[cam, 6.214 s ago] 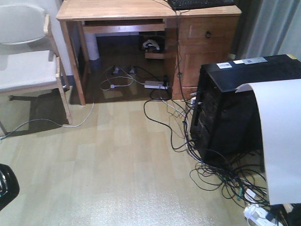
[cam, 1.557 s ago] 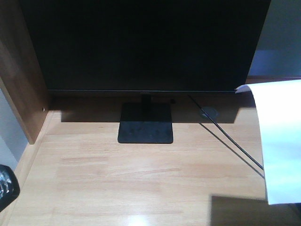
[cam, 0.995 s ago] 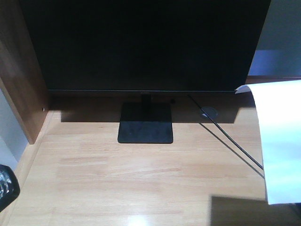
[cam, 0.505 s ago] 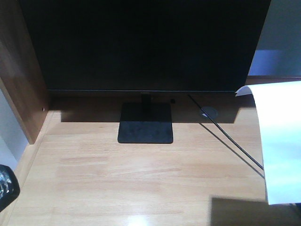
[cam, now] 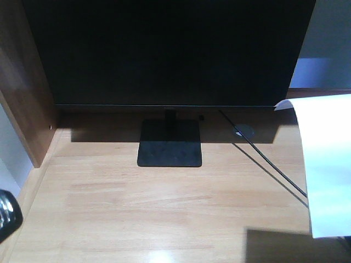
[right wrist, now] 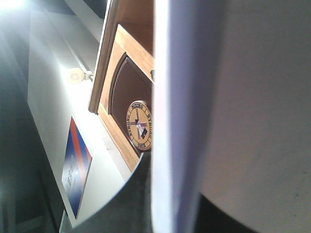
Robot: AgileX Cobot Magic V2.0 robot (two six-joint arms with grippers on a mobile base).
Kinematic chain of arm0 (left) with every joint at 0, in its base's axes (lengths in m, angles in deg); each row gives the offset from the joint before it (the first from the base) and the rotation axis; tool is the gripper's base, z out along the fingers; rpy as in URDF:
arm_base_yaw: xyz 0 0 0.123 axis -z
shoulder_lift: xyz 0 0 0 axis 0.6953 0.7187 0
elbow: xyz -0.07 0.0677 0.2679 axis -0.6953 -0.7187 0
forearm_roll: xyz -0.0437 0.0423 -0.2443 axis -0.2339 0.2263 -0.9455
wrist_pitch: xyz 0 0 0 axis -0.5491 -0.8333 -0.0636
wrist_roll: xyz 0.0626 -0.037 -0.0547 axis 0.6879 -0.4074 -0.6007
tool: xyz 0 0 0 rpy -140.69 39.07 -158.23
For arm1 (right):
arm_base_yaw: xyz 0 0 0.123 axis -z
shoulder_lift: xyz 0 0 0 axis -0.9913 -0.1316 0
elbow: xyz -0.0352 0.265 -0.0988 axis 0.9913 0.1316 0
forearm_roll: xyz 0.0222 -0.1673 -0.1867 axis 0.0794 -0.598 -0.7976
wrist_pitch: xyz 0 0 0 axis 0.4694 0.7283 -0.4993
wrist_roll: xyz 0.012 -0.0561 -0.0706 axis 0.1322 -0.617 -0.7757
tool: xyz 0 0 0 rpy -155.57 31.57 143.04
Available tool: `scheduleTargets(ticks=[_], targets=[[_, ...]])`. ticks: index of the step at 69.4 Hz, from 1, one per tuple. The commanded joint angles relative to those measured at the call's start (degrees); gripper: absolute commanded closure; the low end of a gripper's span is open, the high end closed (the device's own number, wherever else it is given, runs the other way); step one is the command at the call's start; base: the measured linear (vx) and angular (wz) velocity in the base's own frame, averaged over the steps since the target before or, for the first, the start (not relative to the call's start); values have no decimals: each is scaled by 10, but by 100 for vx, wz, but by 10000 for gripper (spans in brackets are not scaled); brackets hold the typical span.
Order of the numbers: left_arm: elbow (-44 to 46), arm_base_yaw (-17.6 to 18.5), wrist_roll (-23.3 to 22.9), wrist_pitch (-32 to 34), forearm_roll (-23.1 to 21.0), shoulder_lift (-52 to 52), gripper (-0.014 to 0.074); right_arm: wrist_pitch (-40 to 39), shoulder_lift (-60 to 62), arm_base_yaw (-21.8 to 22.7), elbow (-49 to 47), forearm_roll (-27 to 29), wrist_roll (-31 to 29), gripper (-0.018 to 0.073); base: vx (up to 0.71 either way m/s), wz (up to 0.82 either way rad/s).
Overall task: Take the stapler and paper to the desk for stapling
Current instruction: 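Approach the desk surface in front of the black monitor, then lower the black stapler with the left gripper onto the desk near the monitor stand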
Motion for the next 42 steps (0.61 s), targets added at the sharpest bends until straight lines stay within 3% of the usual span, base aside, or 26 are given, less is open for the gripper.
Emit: scheduleTargets(ticks=[1,22,31,42], targets=[[15,4,21,98,-10,27,603,-27,-7,1,-18,-3,-3,565,0,0],[15,4,31,131,-13,170,603,-27,-7,1,-18,-3,-3,565,0,0],[15,3,107,157,-39,233,603,-27,-7,1,-18,-3,-3,565,0,0],[15,-15,241,173,-120,298,603,-27,-7,1,-18,-3,-3,565,0,0]])
